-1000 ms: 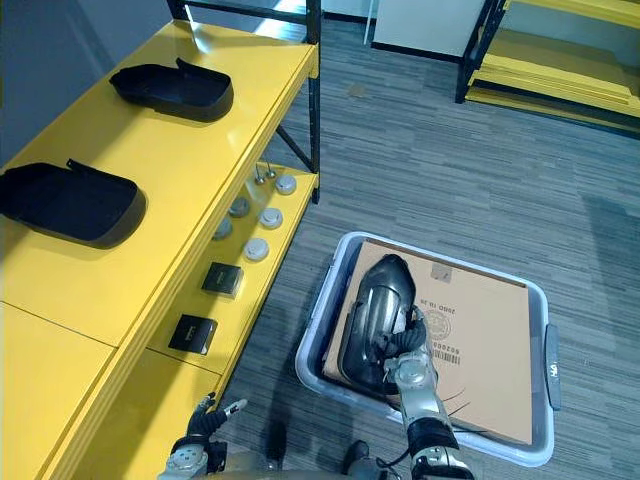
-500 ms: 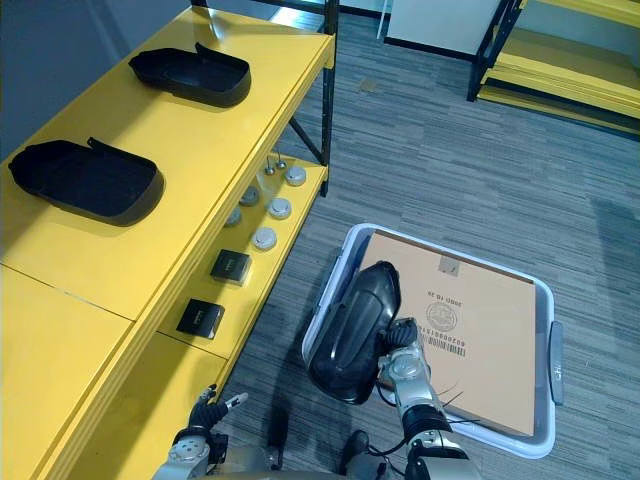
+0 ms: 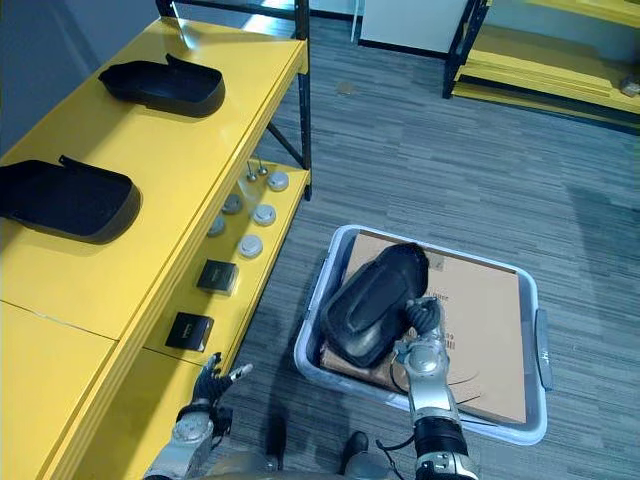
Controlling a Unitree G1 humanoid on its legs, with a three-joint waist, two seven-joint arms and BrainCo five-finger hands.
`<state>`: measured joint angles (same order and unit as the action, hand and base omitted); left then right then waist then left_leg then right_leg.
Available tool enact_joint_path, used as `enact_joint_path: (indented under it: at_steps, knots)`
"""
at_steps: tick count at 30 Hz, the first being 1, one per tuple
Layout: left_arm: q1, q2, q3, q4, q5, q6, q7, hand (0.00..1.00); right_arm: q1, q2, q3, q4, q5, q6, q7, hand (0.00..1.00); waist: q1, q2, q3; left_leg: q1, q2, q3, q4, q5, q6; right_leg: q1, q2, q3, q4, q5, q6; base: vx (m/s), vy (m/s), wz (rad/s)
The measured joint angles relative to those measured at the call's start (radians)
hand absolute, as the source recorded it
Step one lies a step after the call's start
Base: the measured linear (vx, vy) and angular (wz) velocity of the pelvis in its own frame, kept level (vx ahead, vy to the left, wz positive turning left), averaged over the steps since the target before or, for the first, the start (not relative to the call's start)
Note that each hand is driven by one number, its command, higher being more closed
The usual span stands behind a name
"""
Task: Walk over and take plastic housings, then place them on the shelf
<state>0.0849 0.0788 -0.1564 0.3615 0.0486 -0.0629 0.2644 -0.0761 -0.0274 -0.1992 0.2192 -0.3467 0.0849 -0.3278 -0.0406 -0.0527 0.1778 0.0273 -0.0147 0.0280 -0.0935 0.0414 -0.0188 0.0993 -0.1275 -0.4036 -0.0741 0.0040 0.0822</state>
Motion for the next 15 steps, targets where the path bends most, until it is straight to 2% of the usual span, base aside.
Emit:
enact_joint_path:
  at_steps: [8,11,15]
  knots:
    - [-0.014,-0.027,-0.104,-0.421,0.025,-0.048,0.017,0.0,0.042,-0.001,0.039,-0.226,-0.112,-0.001,-0.009,1.0,-0.004,0.005,-0.017,0.001,0.002,0.006,0.011,-0.009,0.014,-0.002,0.003,0.016,0.002,0.0,0.0,-0.02,0.008,-0.04]
    - [-0.071,-0.027,-0.134,-0.497,0.06,-0.07,0.039,0.0,0.041,-0.002,0.072,-0.285,-0.147,-0.001,-0.021,1.0,-0.004,0.008,-0.048,0.001,-0.001,0.017,0.026,-0.015,0.022,0.001,0.002,0.024,0.002,0.0,0.0,0.04,0.009,-0.09]
    - [-0.129,-0.026,-0.181,-0.545,0.083,-0.079,0.045,0.0,0.027,-0.003,0.117,-0.345,-0.177,-0.009,-0.023,1.0,-0.007,0.011,-0.057,0.007,-0.002,0.027,0.027,-0.015,0.022,0.002,0.0,0.032,0.005,0.0,0.0,0.0,0.007,-0.07]
